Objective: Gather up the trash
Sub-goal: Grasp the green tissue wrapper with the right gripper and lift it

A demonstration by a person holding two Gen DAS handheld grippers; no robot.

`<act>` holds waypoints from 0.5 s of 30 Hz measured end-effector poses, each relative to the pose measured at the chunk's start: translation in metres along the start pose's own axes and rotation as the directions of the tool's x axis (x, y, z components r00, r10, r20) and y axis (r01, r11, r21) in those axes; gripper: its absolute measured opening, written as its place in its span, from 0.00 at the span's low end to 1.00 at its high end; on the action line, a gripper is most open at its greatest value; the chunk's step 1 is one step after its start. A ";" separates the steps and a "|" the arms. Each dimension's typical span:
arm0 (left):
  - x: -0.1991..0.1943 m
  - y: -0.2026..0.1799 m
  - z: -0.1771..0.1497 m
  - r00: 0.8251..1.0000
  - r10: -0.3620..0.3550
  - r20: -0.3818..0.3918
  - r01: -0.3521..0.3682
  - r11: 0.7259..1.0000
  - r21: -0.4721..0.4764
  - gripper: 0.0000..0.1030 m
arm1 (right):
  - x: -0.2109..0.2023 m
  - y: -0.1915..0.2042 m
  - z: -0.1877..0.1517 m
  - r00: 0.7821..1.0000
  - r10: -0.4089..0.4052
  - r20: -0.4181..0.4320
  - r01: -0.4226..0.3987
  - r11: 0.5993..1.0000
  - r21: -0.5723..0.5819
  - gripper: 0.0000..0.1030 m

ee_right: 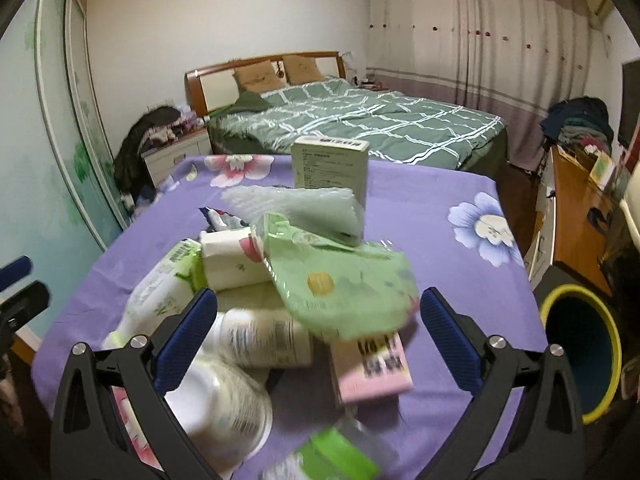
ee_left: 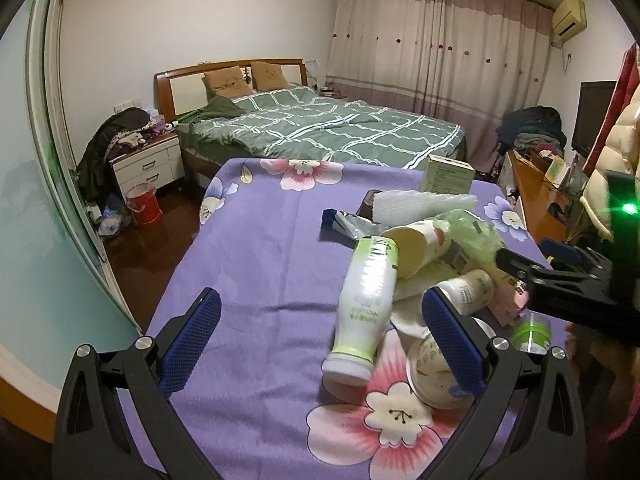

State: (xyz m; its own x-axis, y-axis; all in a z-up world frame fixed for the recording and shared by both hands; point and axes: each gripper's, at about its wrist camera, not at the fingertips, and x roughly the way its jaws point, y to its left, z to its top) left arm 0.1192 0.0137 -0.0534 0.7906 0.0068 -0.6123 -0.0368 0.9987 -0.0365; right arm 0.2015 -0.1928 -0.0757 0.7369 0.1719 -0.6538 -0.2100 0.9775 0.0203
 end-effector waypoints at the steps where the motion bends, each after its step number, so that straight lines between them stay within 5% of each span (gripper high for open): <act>1: 0.004 0.000 0.001 1.000 -0.001 -0.005 0.001 1.000 0.001 0.96 | 0.008 0.001 0.002 1.000 -0.007 -0.015 0.007 1.000 -0.008 0.94; 4: 0.013 0.001 0.002 1.000 -0.005 -0.017 0.005 1.000 0.003 0.96 | 0.021 0.000 0.004 0.999 0.003 -0.048 -0.003 1.000 -0.004 0.83; 11: 0.023 0.001 0.001 0.999 -0.019 -0.031 0.019 1.000 0.003 0.96 | 0.027 -0.010 0.000 0.996 0.049 -0.080 -0.045 0.998 0.047 0.39; 15: 0.028 -0.002 0.001 0.999 -0.033 -0.037 0.034 0.999 0.012 0.96 | 0.020 -0.011 -0.001 0.996 0.054 -0.069 -0.051 0.998 0.046 0.26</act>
State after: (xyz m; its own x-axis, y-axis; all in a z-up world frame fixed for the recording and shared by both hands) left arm 0.1420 0.0119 -0.0690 0.7679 -0.0282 -0.6399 -0.0029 0.9989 -0.0475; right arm 0.2177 -0.2003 -0.0895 0.6784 0.2154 -0.7024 -0.2172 0.9721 0.0883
